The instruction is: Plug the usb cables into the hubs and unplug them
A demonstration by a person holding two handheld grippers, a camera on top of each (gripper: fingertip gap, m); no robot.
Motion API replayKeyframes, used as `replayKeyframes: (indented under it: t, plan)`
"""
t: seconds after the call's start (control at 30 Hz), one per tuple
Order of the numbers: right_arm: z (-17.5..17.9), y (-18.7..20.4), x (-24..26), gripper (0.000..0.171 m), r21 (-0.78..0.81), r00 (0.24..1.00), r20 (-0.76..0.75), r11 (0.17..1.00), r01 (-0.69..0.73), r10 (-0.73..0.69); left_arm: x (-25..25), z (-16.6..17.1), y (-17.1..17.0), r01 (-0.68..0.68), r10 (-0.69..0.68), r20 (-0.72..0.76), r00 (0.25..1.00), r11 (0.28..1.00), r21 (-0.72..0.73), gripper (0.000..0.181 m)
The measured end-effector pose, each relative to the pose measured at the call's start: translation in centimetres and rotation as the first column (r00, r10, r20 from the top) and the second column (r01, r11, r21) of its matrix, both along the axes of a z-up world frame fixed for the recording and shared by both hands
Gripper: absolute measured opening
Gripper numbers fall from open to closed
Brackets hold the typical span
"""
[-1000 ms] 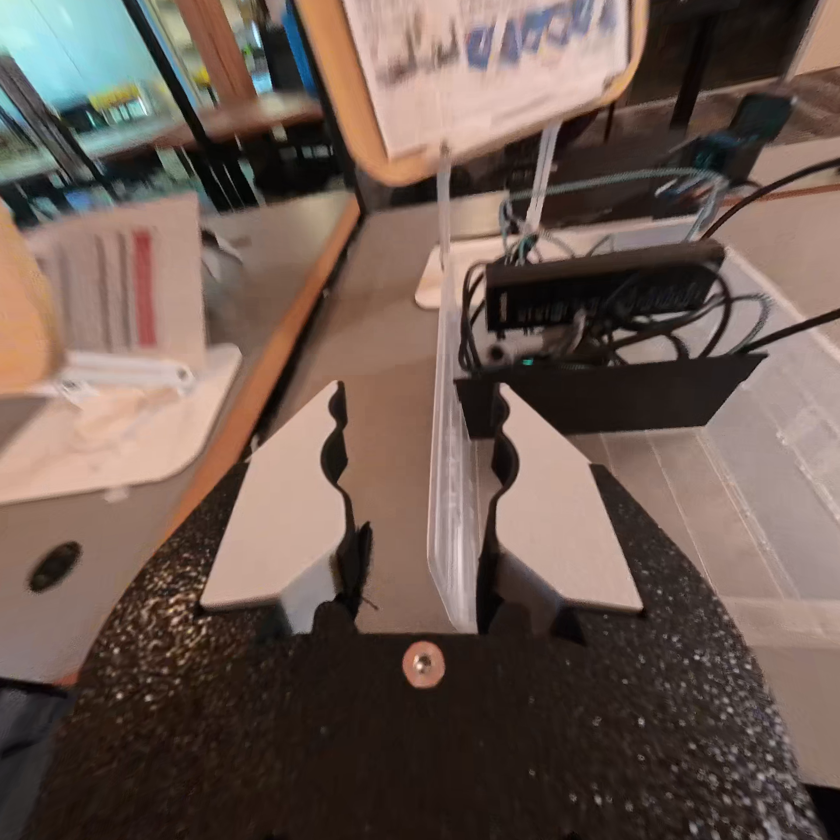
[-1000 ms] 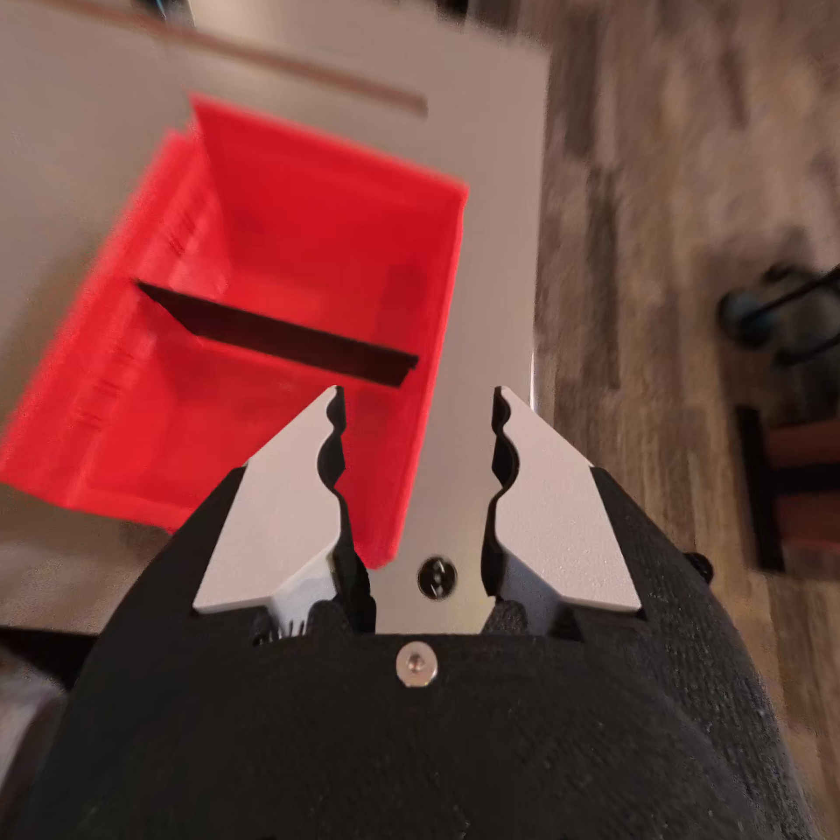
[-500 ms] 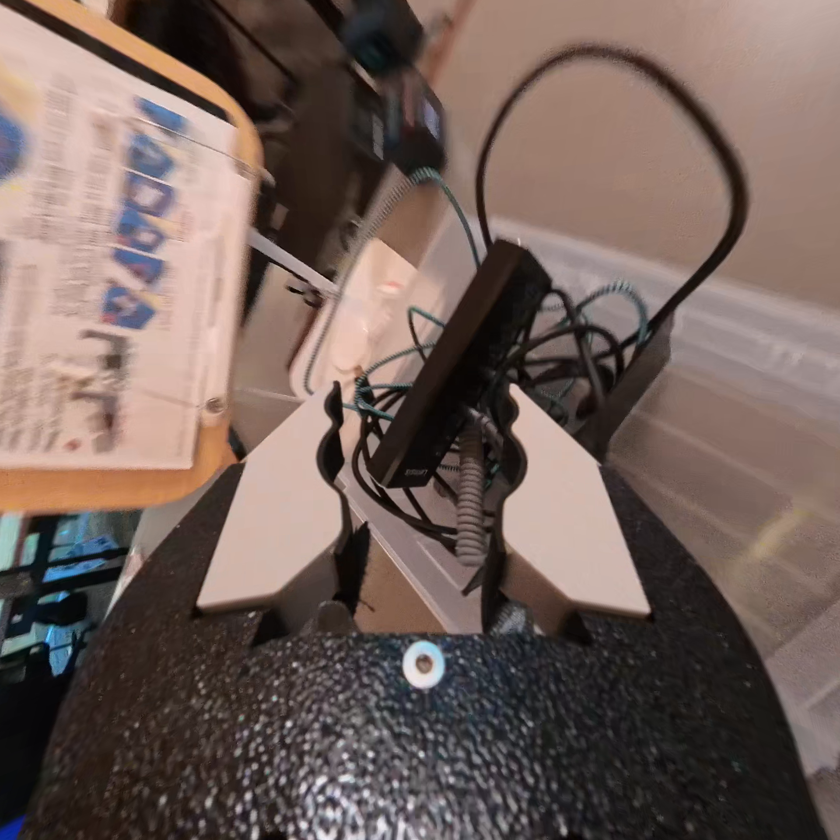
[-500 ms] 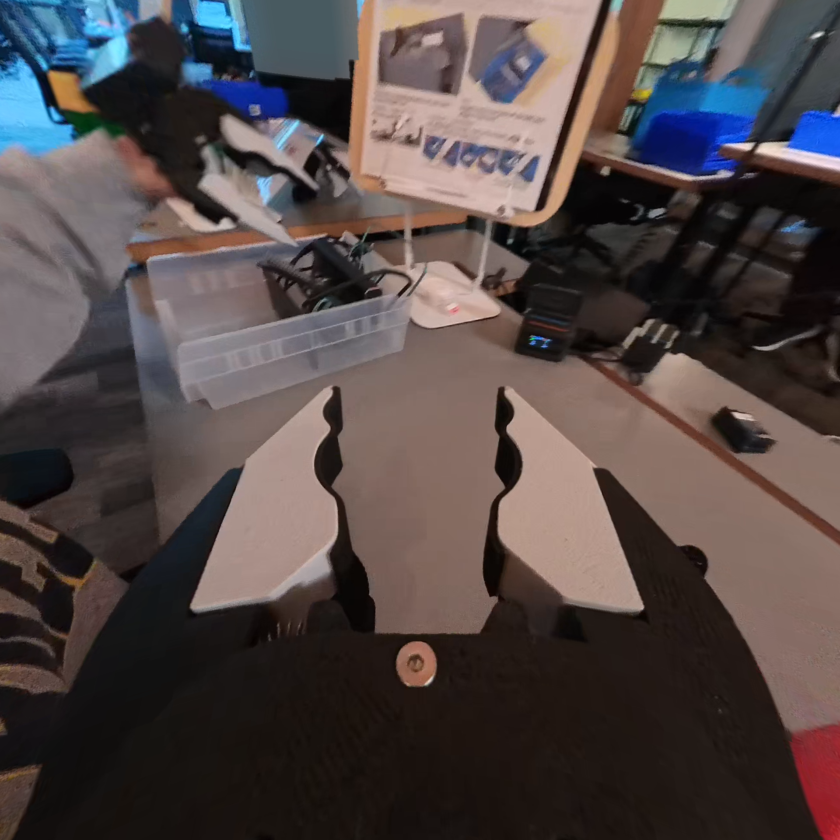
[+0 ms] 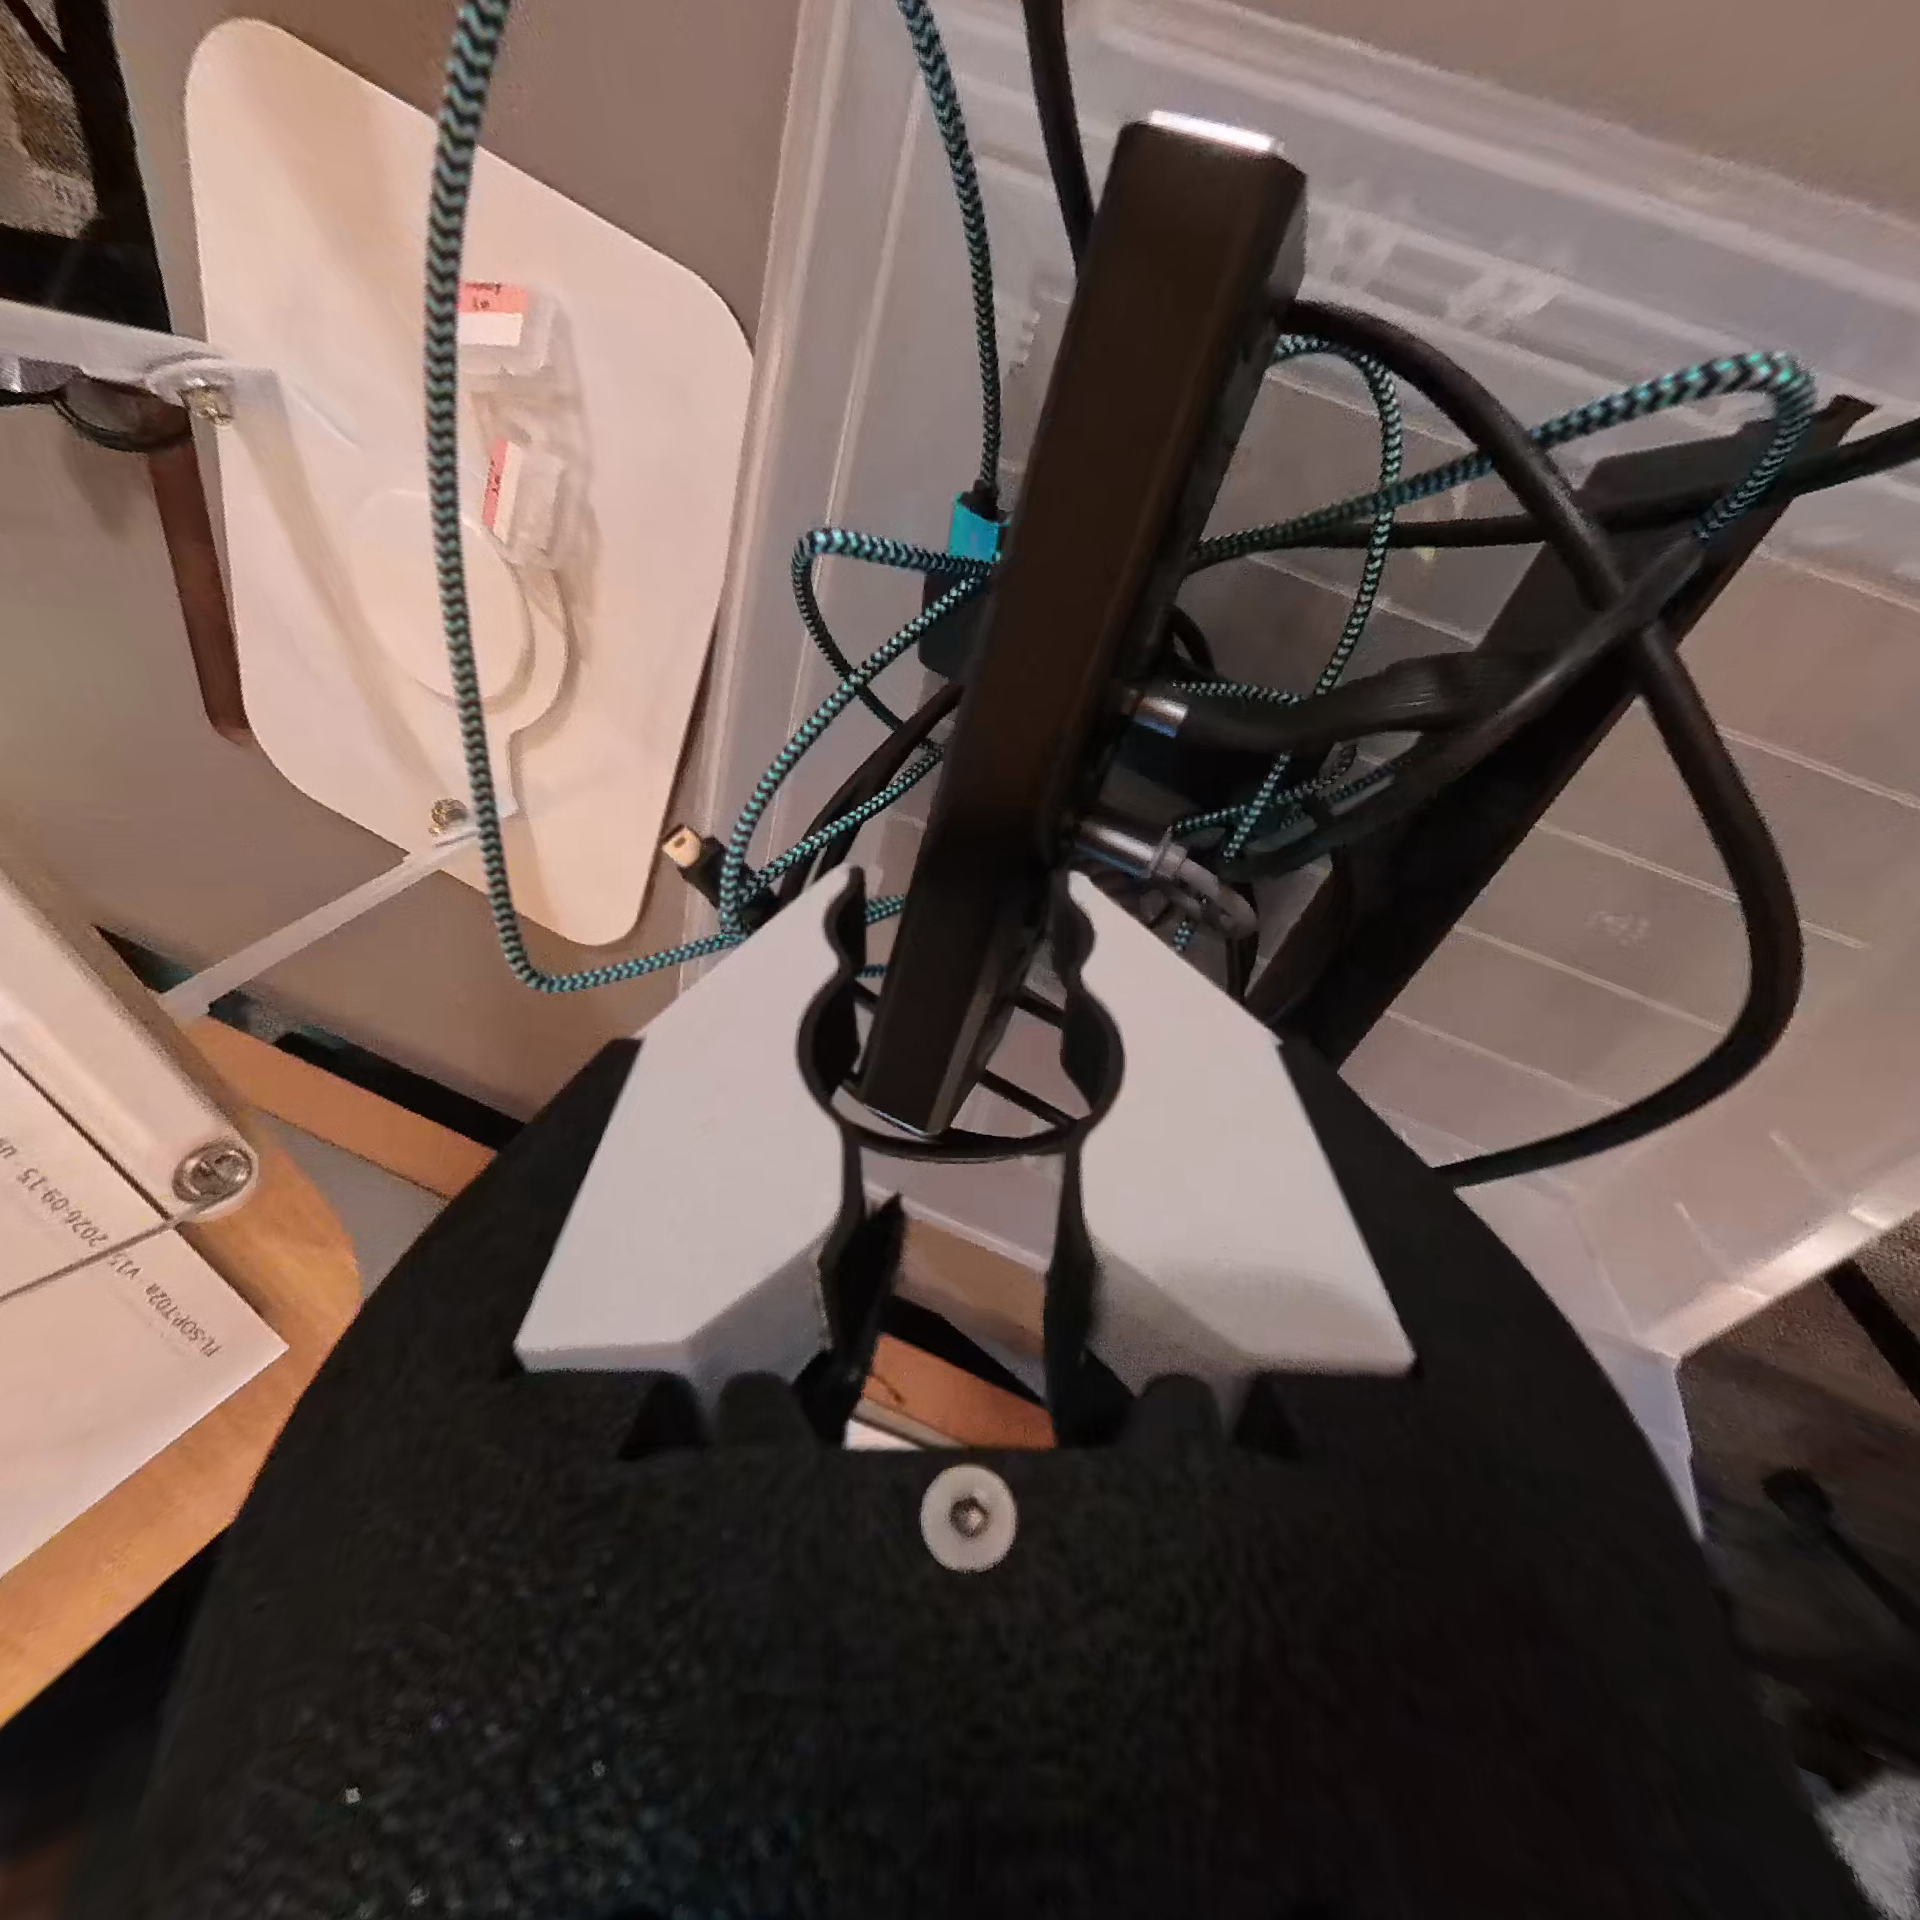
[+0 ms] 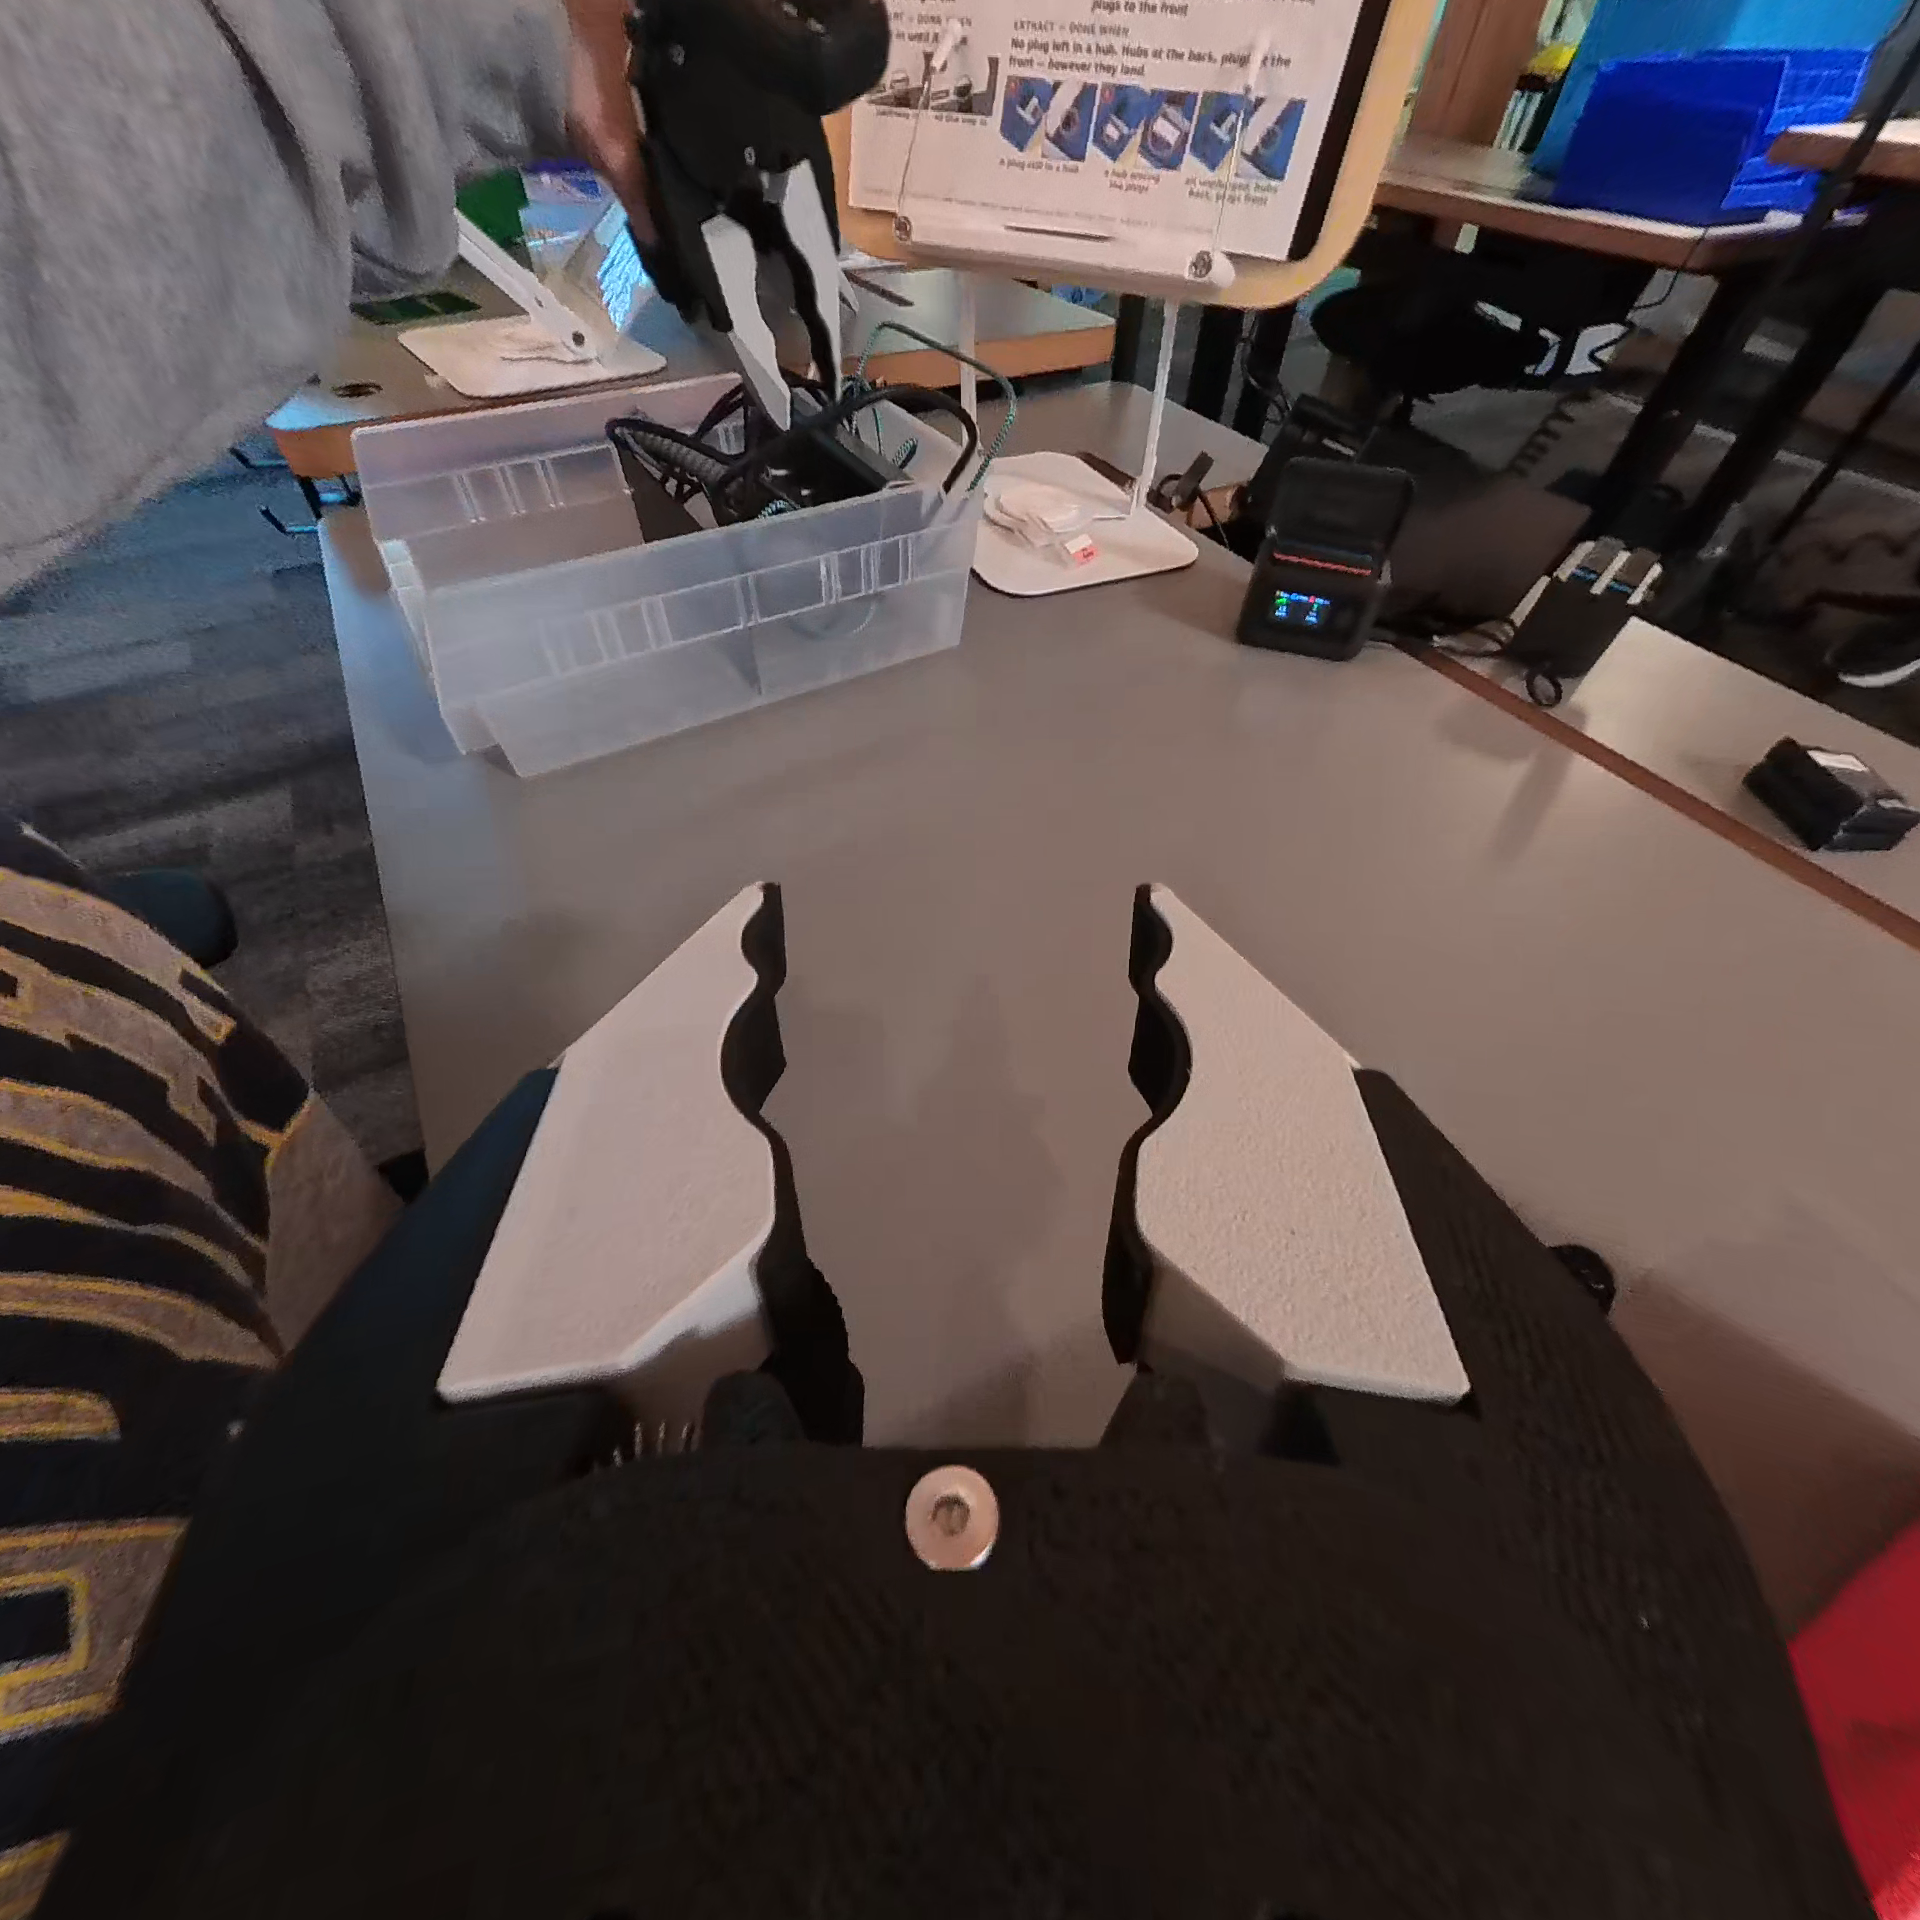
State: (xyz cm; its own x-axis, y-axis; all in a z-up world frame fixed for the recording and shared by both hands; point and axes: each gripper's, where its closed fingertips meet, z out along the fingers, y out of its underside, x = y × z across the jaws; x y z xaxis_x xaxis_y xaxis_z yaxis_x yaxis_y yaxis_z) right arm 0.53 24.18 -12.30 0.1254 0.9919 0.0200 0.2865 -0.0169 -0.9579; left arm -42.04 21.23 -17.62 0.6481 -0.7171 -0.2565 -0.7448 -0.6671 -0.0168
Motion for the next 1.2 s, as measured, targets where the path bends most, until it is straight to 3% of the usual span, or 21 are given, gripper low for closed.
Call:
replayKeyframes:
  t: [0.03,0.13,0.2,0.27,0.4,0.57,0.73,0.87,0.97,1.1,1.2]
  plan:
    - [-0.1,0.0,0.2,0.066,0.001,1.000,0.000,1.000,-0.001,0.001,-0.1,0.2,-0.1,-0.006,0.006,-0.004,1.000,1.000,-0.010,0.040]
    - [-0.2,0.1,0.7,0.066,0.017,1.000,0.006,1.000,0.002,-0.002,0.1,0.6,-0.2,-0.016,0.017,0.034,0.999,1.000,-0.019,0.051]
    - [-0.3,0.2,0.8,0.065,0.013,1.000,0.010,1.000,0.003,-0.004,-0.8,-0.1,-0.8,-0.016,0.014,-0.026,1.000,0.998,-0.068,0.054]
    - [-0.3,0.3,0.7,0.065,0.002,1.000,0.000,1.000,0.001,-0.001,-2.0,-1.4,-1.4,0.005,-0.019,-0.105,0.994,0.992,-0.128,0.052]
    - [-0.5,0.0,0.5,0.065,-0.008,1.000,0.005,1.000,-0.015,0.015,-1.8,-3.4,-1.1,0.026,-0.046,-0.110,0.993,0.985,-0.170,0.033]
    - [-1.4,0.7,1.5,0.064,0.043,0.997,0.065,0.998,0.040,-0.043,-2.2,-1.0,-1.3,0.056,-0.091,-0.202,0.975,0.984,-0.171,0.029]
    - [-1.7,1.0,2.2,0.062,-0.013,0.997,0.040,0.998,0.064,-0.063,-1.6,6.4,-0.3,0.089,-0.068,-0.345,0.936,0.995,0.047,0.027]
    - [-1.6,1.0,2.3,0.061,-0.009,0.997,0.028,0.997,0.072,-0.071,-1.8,14.2,-0.8,0.142,-0.022,-0.591,0.806,0.977,0.158,0.027]
    - [-1.3,0.6,1.9,0.060,-0.008,0.998,0.012,0.999,0.054,-0.054,-0.9,19.2,-0.8,0.157,0.053,-0.634,0.771,0.950,0.270,0.027]
    - [-1.5,0.2,1.4,0.060,-0.002,0.999,0.021,0.999,0.039,-0.039,0.5,27.7,-0.2,0.205,0.188,-0.631,0.753,0.844,0.496,0.027]
    - [-1.5,0.0,1.4,0.059,0.014,0.999,0.027,0.999,0.038,-0.038,2.5,34.3,0.3,0.232,0.278,-0.566,0.776,0.708,0.667,0.027]
